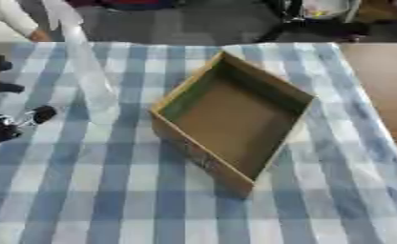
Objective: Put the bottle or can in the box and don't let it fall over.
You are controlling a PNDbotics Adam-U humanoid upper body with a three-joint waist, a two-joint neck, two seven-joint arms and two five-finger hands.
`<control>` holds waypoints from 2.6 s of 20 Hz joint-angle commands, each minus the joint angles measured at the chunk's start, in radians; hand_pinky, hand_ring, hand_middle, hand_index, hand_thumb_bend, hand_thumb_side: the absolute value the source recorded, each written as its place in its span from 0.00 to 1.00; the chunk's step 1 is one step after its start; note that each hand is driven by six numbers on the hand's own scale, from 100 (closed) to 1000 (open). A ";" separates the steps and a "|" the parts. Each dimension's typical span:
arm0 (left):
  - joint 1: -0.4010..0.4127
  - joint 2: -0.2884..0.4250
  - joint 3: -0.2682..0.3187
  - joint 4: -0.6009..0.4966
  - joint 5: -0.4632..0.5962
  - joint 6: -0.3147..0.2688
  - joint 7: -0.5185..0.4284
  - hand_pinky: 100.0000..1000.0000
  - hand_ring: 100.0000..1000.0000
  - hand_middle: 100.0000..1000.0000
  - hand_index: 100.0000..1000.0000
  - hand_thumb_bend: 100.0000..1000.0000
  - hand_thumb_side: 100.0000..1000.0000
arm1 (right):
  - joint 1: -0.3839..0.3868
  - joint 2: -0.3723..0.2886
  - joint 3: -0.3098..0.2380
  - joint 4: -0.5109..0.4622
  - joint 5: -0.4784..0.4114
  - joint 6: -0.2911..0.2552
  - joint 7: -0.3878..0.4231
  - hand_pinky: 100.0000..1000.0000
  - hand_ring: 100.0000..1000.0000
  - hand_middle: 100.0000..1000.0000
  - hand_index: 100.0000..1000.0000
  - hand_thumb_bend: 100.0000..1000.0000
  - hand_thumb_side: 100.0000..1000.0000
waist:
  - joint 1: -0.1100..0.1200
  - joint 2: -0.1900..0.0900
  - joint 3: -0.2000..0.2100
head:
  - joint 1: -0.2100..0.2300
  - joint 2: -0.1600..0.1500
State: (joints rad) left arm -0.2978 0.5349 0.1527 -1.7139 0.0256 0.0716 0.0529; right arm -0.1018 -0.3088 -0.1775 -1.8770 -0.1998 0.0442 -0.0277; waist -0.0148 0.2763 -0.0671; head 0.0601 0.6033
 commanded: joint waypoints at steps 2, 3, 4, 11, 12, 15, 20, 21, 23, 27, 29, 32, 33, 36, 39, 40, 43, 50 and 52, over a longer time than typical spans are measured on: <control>-0.013 0.022 0.003 -0.006 -0.009 0.006 -0.008 1.00 0.64 0.81 0.91 1.00 0.24 | -0.005 -0.014 -0.002 -0.011 -0.002 -0.002 0.000 0.80 0.90 1.00 0.85 0.00 0.71 | 0.000 -0.020 0.000 | 0.000 -0.010; -0.016 0.023 0.000 -0.002 -0.012 0.008 -0.010 1.00 0.64 0.81 0.91 1.00 0.24 | -0.005 -0.014 -0.002 -0.011 -0.002 -0.002 0.000 0.80 0.90 1.00 0.85 0.00 0.71 | 0.000 -0.020 0.000 | 0.000 -0.010; -0.020 0.023 -0.002 0.002 -0.016 0.010 -0.012 1.00 0.64 0.81 0.92 1.00 0.24 | -0.004 -0.014 -0.002 -0.011 -0.002 -0.002 0.000 0.80 0.90 1.00 0.85 0.00 0.71 | 0.000 -0.020 0.000 | 0.001 -0.010; -0.056 0.025 -0.026 0.034 -0.036 0.019 -0.026 1.00 0.64 0.81 0.92 1.00 0.24 | -0.003 -0.016 -0.001 -0.012 -0.004 -0.002 0.001 0.80 0.90 1.00 0.85 0.00 0.71 | -0.001 -0.021 -0.002 | 0.002 -0.009; -0.062 0.024 -0.030 0.039 -0.038 0.020 -0.029 1.00 0.64 0.81 0.92 1.00 0.24 | -0.003 -0.016 -0.001 -0.012 -0.004 -0.002 0.001 0.80 0.90 1.00 0.85 0.00 0.71 | -0.001 -0.021 -0.002 | 0.002 -0.009; -0.076 0.024 -0.041 0.056 -0.038 0.023 -0.036 1.00 0.64 0.81 0.92 1.00 0.24 | -0.004 -0.016 0.000 -0.012 -0.004 -0.002 0.002 0.80 0.90 1.00 0.85 0.00 0.71 | -0.001 -0.021 -0.004 | 0.001 -0.011; -0.095 0.025 -0.058 0.078 -0.038 0.023 -0.049 1.00 0.64 0.81 0.93 1.00 0.23 | -0.003 -0.015 0.000 -0.012 -0.003 -0.001 0.002 0.80 0.90 1.00 0.85 0.00 0.71 | 0.000 -0.020 -0.007 | 0.001 -0.012; -0.100 0.025 -0.060 0.082 -0.038 0.024 -0.051 1.00 0.64 0.81 0.93 1.00 0.23 | -0.004 -0.016 0.000 -0.012 -0.003 -0.001 0.002 0.80 0.90 1.00 0.85 0.00 0.71 | 0.000 -0.020 -0.007 | 0.001 -0.012; -0.109 0.023 -0.064 0.093 -0.040 0.026 -0.053 1.00 0.64 0.81 0.93 1.00 0.23 | -0.004 -0.016 0.001 -0.011 -0.004 -0.001 0.003 0.80 0.90 1.00 0.85 0.00 0.71 | 0.001 -0.021 -0.007 | 0.002 -0.014; -0.124 0.020 -0.071 0.111 -0.047 0.026 -0.057 1.00 0.64 0.81 0.93 1.00 0.23 | -0.005 -0.016 0.002 -0.010 -0.005 -0.001 0.004 0.80 0.90 1.00 0.85 0.00 0.71 | 0.001 -0.023 -0.007 | 0.012 -0.023; -0.132 0.018 -0.075 0.121 -0.054 0.026 -0.060 1.00 0.64 0.81 0.93 1.00 0.24 | -0.005 -0.016 0.002 -0.010 -0.006 -0.001 0.005 0.80 0.90 1.00 0.85 0.00 0.71 | 0.000 -0.024 -0.008 | 0.014 -0.026; -0.147 0.017 -0.081 0.137 -0.065 0.024 -0.063 1.00 0.64 0.81 0.93 1.00 0.24 | -0.004 -0.016 0.002 -0.011 -0.007 -0.002 0.006 0.80 0.90 1.00 0.85 0.00 0.71 | -0.001 -0.025 -0.009 | 0.015 -0.027; -0.151 0.017 -0.082 0.142 -0.069 0.024 -0.064 1.00 0.64 0.81 0.93 1.00 0.24 | -0.004 -0.016 0.003 -0.011 -0.007 -0.002 0.006 0.80 0.90 1.00 0.85 0.00 0.71 | -0.001 -0.025 -0.009 | 0.016 -0.026; -0.165 0.016 -0.087 0.157 -0.078 0.023 -0.066 1.00 0.64 0.81 0.93 1.00 0.24 | -0.003 -0.015 0.003 -0.011 -0.007 -0.002 0.006 0.80 0.90 1.00 0.85 0.00 0.71 | -0.002 -0.024 -0.011 | 0.017 -0.022; -0.178 0.012 -0.093 0.168 -0.080 0.022 -0.071 1.00 0.64 0.81 0.93 1.00 0.24 | -0.003 -0.014 0.004 -0.011 -0.006 -0.002 0.007 0.80 0.90 1.00 0.85 0.00 0.71 | -0.002 -0.022 -0.012 | 0.017 -0.023; -0.182 0.011 -0.094 0.172 -0.081 0.023 -0.073 1.00 0.64 0.81 0.93 1.00 0.24 | -0.004 -0.014 0.004 -0.011 -0.005 -0.002 0.007 0.80 0.90 1.00 0.85 0.00 0.71 | -0.002 -0.021 -0.012 | 0.017 -0.024; -0.195 0.008 -0.099 0.183 -0.085 0.024 -0.077 1.00 0.64 0.81 0.94 1.00 0.24 | -0.004 -0.013 0.005 -0.011 -0.004 -0.001 0.008 0.80 0.90 1.00 0.85 0.00 0.71 | -0.002 -0.019 -0.013 | 0.019 -0.026; -0.222 0.000 -0.109 0.216 -0.112 0.025 -0.074 1.00 0.64 0.81 0.94 1.00 0.24 | -0.006 -0.011 0.006 -0.009 -0.002 0.000 0.010 0.80 0.90 1.00 0.85 0.00 0.72 | -0.001 -0.015 -0.015 | 0.023 -0.030; -0.232 -0.004 -0.112 0.229 -0.117 0.026 -0.071 1.00 0.64 0.81 0.94 1.00 0.23 | -0.006 -0.010 0.006 -0.009 -0.001 0.001 0.010 0.80 0.90 1.00 0.85 0.00 0.72 | -0.002 -0.013 -0.016 | 0.025 -0.030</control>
State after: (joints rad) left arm -0.5131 0.5170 0.0396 -1.4795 -0.0838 0.0978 -0.0203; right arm -0.1015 -0.3037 -0.1704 -1.8769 -0.1998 0.0465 -0.0202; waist -0.0173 0.2768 -0.0817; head 0.0816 0.5863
